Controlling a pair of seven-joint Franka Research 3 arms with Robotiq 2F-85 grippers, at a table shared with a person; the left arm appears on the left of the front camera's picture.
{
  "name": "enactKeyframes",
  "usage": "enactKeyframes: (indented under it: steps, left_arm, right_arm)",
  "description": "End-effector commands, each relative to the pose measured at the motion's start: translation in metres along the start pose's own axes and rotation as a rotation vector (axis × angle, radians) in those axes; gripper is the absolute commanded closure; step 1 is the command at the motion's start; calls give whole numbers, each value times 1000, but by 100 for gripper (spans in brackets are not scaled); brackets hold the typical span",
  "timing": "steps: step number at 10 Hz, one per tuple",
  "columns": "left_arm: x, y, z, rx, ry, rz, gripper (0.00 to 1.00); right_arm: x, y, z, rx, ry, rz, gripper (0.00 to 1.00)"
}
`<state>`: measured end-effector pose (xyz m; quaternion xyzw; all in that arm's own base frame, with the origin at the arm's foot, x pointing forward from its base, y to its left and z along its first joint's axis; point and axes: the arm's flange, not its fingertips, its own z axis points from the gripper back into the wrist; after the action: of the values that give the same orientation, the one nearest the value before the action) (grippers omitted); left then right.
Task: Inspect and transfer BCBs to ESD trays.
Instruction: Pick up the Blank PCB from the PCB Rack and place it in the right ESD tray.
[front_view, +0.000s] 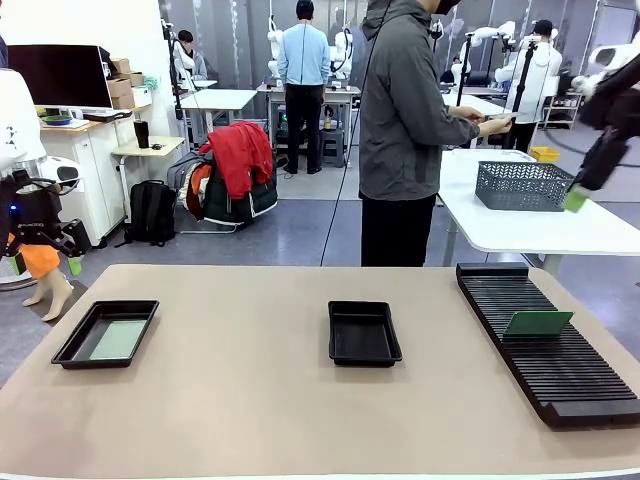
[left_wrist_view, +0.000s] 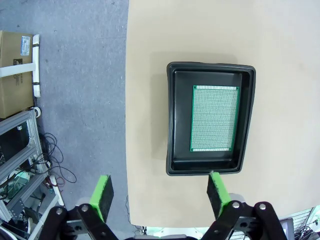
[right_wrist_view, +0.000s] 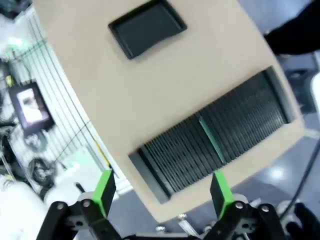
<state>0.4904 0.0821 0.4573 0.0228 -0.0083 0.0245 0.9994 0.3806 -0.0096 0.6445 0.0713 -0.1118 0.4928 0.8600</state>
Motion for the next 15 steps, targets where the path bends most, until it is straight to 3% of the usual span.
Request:
enactKeyframes:
  steps: [1, 6, 7, 10, 12, 15]
  left_arm:
    - [-1, 0, -1, -4, -3, -1, 0]
    - [-1, 0, -1, -4, -3, -1, 0]
    - [-1, 0, -1, -4, -3, -1, 0]
    - [-1, 0, -1, -4, -3, -1, 0]
    - [-1, 0, -1, -4, -3, -1, 0]
    - [-1, 0, -1, -4, -3, -1, 0]
  right_arm:
    - [-18, -8, 14, -15, 21, 177, 0]
    - [-61, -10, 36, -16, 210, 575, 0]
    - [-63, -10, 38, -3, 199, 620, 0]
    - [-68, -12, 42, -20, 187, 672, 0]
    - [-70, -14, 47, -51, 142, 633, 0]
    - [-62, -10, 42, -13, 186, 654, 0]
